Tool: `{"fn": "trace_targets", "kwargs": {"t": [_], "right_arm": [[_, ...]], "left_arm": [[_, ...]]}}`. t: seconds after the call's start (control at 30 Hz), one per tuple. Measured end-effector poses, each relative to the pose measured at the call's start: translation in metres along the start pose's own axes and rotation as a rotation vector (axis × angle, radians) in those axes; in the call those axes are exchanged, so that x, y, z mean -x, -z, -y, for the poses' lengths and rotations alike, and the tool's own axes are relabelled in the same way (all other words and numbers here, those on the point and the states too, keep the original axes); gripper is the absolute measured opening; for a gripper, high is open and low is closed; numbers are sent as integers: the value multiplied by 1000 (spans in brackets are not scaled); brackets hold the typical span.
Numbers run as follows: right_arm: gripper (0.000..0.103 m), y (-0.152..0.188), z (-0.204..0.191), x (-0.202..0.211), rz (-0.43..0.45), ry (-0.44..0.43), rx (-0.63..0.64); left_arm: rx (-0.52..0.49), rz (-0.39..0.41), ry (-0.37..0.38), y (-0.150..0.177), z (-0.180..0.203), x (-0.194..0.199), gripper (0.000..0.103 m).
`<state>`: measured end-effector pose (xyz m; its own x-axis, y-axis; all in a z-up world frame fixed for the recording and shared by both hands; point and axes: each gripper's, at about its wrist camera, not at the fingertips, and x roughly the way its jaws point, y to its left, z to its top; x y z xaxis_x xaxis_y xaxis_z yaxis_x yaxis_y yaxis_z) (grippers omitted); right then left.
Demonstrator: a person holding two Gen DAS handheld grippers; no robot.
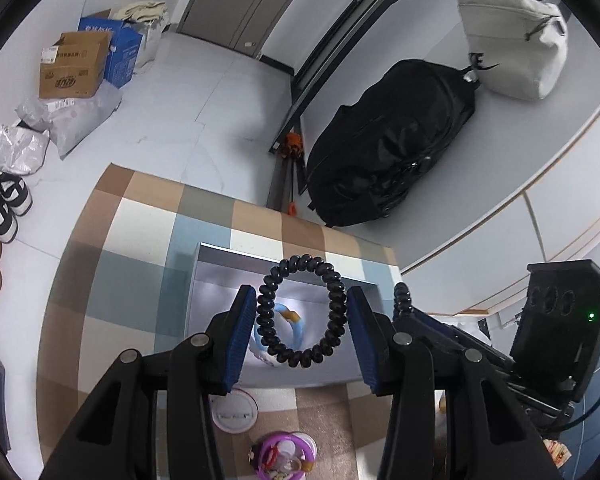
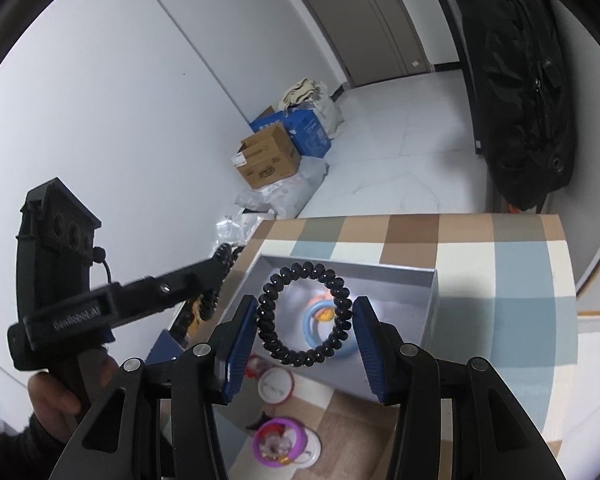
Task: Organize jewelry
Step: 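Lift the black bracelets with both tools and carry them over the box, then lower the black bracelets into the box and open both tools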
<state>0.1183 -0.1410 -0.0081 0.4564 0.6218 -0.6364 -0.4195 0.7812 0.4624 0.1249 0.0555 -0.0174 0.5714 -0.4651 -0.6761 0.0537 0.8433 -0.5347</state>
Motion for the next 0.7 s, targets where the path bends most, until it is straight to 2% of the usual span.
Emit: {"fn": "trace_targets", "kwargs": {"t": [0.1, 0.23, 0.7], "right_arm": [[47, -5, 7, -7, -12, 4, -21], [47, -8, 17, -18, -30, 19, -50], [48, -12, 34, -35, -68, 37, -128]], "left_arm": [[19, -23, -24, -2, -7, -9, 41], [-4, -28, -71, -6, -4, -16, 41], [-47, -70, -101, -5, 3, -30, 41]]}}
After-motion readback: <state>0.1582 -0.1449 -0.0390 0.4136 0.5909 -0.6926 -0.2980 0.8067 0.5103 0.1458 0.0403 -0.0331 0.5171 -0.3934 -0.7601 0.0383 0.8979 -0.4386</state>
